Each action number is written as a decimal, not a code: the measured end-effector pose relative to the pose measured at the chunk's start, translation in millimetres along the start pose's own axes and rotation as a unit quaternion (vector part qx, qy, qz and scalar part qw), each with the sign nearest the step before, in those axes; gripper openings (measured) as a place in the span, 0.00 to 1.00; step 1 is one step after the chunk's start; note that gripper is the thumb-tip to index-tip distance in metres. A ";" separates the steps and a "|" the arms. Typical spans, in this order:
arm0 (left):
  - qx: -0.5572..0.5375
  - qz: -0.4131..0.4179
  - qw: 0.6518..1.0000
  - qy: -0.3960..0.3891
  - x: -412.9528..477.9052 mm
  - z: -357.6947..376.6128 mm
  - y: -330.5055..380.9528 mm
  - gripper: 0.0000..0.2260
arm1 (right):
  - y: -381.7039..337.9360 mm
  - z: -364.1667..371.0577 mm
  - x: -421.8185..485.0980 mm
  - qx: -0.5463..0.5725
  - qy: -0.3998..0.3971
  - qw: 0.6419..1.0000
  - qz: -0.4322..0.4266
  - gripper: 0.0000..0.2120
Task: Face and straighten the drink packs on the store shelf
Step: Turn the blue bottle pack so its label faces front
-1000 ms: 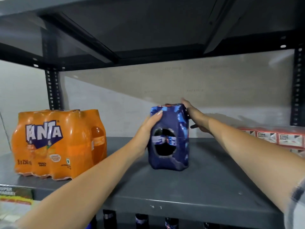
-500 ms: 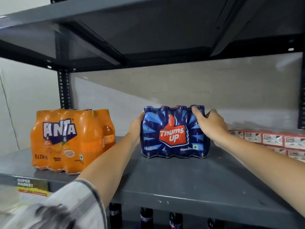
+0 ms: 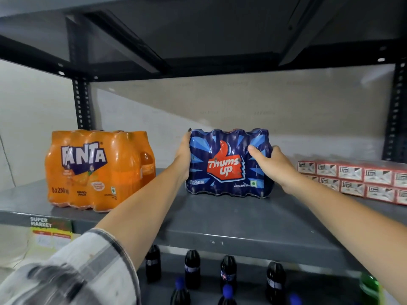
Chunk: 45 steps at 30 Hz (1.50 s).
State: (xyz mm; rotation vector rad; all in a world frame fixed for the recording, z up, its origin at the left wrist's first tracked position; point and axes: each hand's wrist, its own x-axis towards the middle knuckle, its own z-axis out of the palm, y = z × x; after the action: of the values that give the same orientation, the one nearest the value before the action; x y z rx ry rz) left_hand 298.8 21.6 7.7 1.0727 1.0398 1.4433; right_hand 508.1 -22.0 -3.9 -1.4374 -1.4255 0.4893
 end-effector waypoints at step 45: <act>0.130 0.416 0.880 -0.191 -149.0 172.2 -35.4 0.14 | 80.8 -242.4 -13.6 -0.276 0.245 0.926 0.084 0.26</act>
State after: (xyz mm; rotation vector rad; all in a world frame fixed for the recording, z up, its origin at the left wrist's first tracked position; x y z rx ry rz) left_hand 487.2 -111.0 -0.8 2.0757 0.4844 1.6479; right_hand 748.6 -105.3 22.1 -1.9700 -1.0697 -0.1974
